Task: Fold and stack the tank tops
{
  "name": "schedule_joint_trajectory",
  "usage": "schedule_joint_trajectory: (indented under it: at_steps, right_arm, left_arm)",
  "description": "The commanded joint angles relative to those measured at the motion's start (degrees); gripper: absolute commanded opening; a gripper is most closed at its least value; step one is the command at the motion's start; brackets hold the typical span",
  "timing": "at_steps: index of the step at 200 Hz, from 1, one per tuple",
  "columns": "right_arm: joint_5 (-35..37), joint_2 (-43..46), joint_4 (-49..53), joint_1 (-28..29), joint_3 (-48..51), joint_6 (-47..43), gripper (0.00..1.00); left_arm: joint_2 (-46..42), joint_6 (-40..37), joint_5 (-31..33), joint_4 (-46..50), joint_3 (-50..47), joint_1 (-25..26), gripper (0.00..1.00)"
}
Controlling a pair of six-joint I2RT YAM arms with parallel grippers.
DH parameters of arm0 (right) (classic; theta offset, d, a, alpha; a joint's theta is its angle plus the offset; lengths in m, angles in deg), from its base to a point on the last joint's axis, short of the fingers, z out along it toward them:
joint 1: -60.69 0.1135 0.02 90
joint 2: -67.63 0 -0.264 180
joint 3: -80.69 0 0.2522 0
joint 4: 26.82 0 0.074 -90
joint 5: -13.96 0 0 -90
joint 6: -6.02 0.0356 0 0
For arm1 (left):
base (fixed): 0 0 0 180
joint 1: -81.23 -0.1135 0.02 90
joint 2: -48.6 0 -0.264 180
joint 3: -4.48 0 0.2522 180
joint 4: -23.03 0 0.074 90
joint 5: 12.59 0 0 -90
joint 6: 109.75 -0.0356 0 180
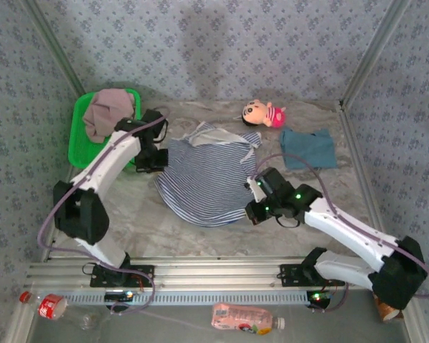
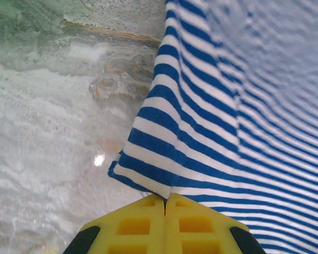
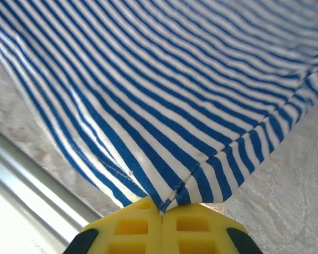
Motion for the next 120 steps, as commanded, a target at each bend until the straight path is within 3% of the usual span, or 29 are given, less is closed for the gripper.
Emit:
schedule_joint_trajectory:
  at_steps: [1,43,70,98,120]
  right_arm:
    - [-4.1,3.8,2.6,-3.4,-2.6,-1.6,0.0]
    - [-7.3,-0.9,1.6,-12.3,-2.1,-1.8,0.0]
    - [-8.3,-6.5,-1.2,-17.9,-0.9,-0.9,0.0]
    - [-7.9,-9.4,-4.3,-22.4,0.9,1.6,0.0]
    - [-6.7,-11.3,-4.3,-23.9,1.8,2.1,0.0]
  left_arm:
    - [-1.4,2.0,-5.7,5.1,3.0,0.6,0.01]
    - [16.6,-2.3,-10.9,-0.6,10.8,1.4,0.06]
    - [31.2,-4.4,-10.8,-0.7,24.5,3.0,0.12]
    - [42.3,-4.8,-10.9,0.6,38.5,4.0,0.32]
    - [45.3,-5.9,-7.4,4.4,45.3,4.9,0.45]
